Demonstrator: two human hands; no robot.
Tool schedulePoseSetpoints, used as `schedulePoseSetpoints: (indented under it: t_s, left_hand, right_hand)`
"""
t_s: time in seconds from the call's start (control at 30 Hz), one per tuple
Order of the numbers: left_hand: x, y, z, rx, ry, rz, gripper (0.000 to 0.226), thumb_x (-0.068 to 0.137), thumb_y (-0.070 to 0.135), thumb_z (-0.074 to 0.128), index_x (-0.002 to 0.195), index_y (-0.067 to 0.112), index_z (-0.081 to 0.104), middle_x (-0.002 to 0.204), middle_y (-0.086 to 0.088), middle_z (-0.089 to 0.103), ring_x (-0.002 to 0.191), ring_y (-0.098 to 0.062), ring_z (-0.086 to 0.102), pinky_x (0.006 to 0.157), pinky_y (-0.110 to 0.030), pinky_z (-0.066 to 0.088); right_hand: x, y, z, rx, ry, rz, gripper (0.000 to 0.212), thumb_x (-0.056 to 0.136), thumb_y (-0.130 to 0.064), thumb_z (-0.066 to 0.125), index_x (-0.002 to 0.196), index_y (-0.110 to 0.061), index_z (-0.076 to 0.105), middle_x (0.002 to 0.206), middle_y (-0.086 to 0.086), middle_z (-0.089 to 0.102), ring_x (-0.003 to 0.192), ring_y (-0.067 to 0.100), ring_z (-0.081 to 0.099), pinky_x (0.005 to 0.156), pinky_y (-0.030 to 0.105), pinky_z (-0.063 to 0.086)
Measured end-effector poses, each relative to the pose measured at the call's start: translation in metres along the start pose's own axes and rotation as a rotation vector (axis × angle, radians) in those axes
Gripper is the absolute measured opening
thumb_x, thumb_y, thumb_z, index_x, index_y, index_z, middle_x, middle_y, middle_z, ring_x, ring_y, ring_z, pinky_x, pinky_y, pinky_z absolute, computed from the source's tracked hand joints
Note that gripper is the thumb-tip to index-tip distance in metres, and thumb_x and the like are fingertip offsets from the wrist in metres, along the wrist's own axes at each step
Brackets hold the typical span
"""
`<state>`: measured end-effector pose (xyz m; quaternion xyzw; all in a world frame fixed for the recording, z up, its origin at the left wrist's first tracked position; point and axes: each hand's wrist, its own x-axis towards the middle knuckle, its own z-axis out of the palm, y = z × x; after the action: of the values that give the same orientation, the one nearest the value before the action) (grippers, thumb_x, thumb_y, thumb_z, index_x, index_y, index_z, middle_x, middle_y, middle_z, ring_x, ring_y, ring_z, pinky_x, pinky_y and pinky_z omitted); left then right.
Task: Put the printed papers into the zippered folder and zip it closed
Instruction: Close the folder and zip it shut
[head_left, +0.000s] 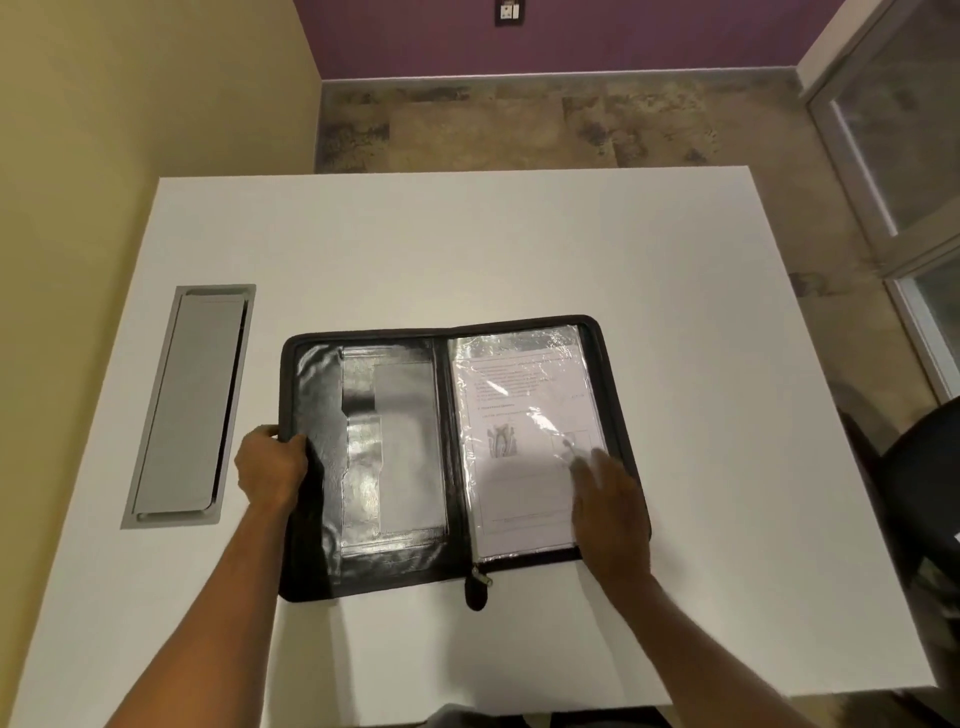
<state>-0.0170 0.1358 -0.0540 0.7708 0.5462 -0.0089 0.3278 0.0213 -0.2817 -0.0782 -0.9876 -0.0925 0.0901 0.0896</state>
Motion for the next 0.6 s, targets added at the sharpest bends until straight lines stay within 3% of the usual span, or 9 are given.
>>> schedulePoseSetpoints:
  t_s: [0.07,0.13,0.27,0.4,0.53,0.6]
  left_hand:
    - [-0.006,0.009,-0.009,-0.027,0.025,0.073,0.038,0.094,0.014,0.074,0.127,-0.002,0.067,0.112,-0.024,0.075,0.101,-0.04,0.072,0.09,-0.043,0.054]
    - [-0.015,0.022,-0.02,-0.041,0.058,0.154,0.033,0.095,0.013,0.074,0.125,0.001,0.068,0.11,-0.021,0.076,0.09,-0.033,0.07,0.087,-0.041,0.054]
    - [-0.038,0.059,-0.041,-0.072,0.06,0.281,0.025,0.098,0.021,0.071,0.121,0.011,0.068,0.109,-0.01,0.071,0.088,-0.022,0.062,0.083,-0.039,0.056]
    - [-0.067,0.098,-0.053,-0.08,-0.015,0.418,0.014,0.099,0.031,0.069,0.099,0.018,0.063,0.095,0.001,0.067,0.075,-0.017,0.064,0.06,-0.023,0.045]
    - [-0.103,0.134,-0.044,-0.135,-0.181,0.491,0.023,0.1,0.039,0.064,0.087,0.021,0.061,0.088,0.0,0.067,0.079,-0.019,0.066,0.068,-0.033,0.056]
    - [-0.12,0.148,-0.034,-0.132,-0.231,0.525,0.027,0.099,0.04,0.064,0.083,0.018,0.062,0.085,-0.001,0.068,0.079,-0.023,0.067,0.069,-0.039,0.059]
  right_hand:
    - [-0.024,-0.007,0.012,-0.098,0.027,-0.192,0.045,0.096,-0.005,0.059,0.141,-0.013,0.06,0.15,0.015,0.055,0.136,0.032,0.055,0.108,0.045,0.048]
    - [-0.042,-0.008,0.021,-0.079,-0.015,-0.202,0.046,0.087,-0.006,0.073,0.131,-0.012,0.067,0.142,0.017,0.061,0.129,0.033,0.061,0.103,0.045,0.053]
    - [-0.051,0.0,0.026,-0.078,-0.045,-0.149,0.047,0.088,-0.01,0.072,0.135,-0.013,0.066,0.141,0.015,0.061,0.127,0.032,0.061,0.102,0.044,0.054]
    - [-0.052,0.01,0.021,-0.021,-0.038,-0.173,0.048,0.091,-0.012,0.069,0.139,-0.015,0.063,0.143,0.012,0.061,0.131,0.03,0.059,0.105,0.042,0.053]
    - [-0.047,-0.001,-0.009,0.096,-0.101,-0.154,0.047,0.103,-0.028,0.05,0.149,-0.017,0.052,0.154,0.01,0.05,0.144,0.027,0.046,0.118,0.041,0.039]
    - [-0.038,-0.03,-0.042,0.415,-0.044,-0.07,0.051,0.102,-0.035,0.056,0.15,-0.018,0.05,0.153,0.007,0.052,0.143,0.023,0.047,0.119,0.04,0.039]
